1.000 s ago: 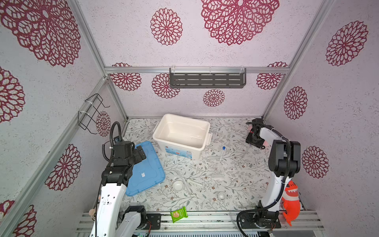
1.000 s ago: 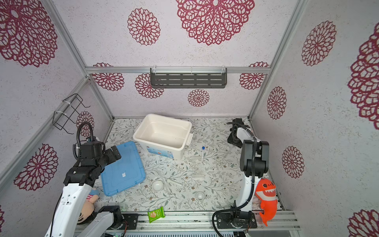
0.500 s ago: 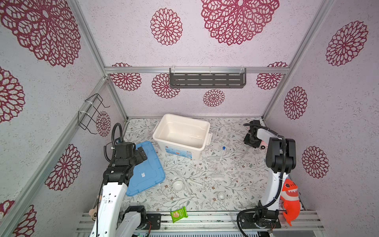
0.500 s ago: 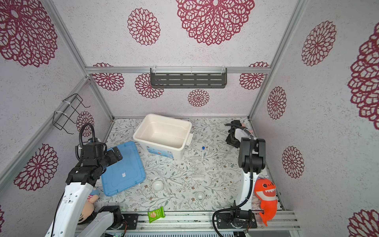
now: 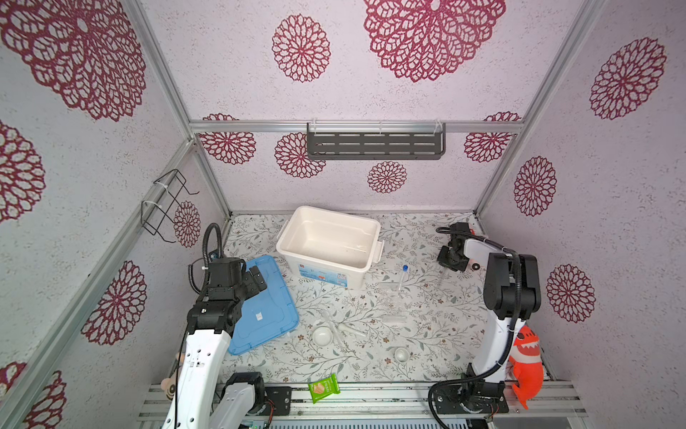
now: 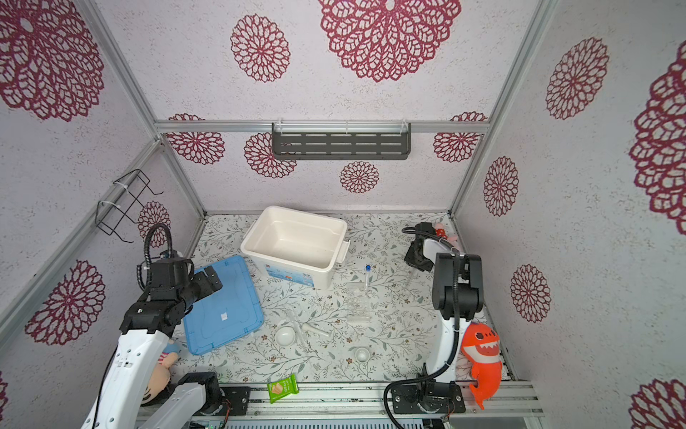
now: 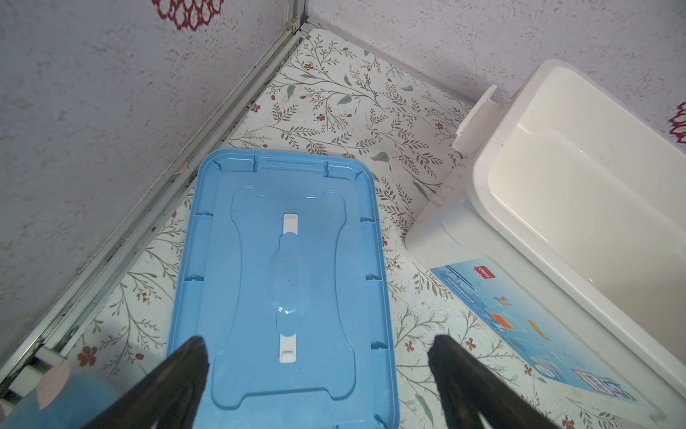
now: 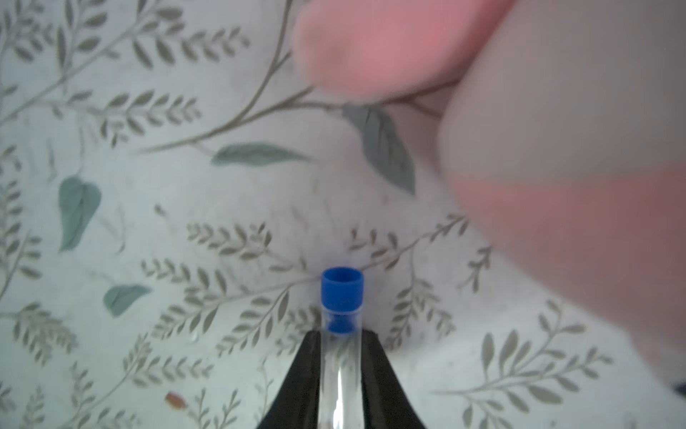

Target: Organize the chemistry lab equipment

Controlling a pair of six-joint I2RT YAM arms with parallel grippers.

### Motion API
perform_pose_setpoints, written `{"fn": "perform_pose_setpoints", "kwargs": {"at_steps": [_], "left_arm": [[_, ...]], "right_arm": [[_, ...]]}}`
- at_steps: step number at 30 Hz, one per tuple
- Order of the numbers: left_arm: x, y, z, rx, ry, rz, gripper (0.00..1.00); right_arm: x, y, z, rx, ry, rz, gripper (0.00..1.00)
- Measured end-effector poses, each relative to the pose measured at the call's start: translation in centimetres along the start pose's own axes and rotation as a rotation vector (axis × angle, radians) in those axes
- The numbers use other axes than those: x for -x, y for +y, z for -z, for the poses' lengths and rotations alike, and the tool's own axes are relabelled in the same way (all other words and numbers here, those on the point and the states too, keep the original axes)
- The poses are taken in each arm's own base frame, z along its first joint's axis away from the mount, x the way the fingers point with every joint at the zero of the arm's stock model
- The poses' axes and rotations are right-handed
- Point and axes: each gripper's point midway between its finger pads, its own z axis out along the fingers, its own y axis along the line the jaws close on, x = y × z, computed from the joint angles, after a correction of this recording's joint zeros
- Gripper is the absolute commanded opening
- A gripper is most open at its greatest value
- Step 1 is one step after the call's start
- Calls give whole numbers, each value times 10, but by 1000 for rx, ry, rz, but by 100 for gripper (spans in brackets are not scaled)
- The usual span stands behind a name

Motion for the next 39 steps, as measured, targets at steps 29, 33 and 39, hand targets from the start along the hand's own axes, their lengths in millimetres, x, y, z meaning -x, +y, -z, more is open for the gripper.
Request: {"fn": "perform_pose_setpoints", "kwargs": {"at_steps": [29, 33, 39], "left_arm": [[-2, 1, -1, 3, 3, -24, 97], [-2, 1, -2, 7, 10, -34, 97], [0, 1, 0, 6, 2, -39, 97]], "right_arm": [[-132, 57, 49, 65, 277, 383, 34], [-116, 66, 56, 60, 282, 393, 36], [-117, 65, 38, 10, 373, 408, 34]]}}
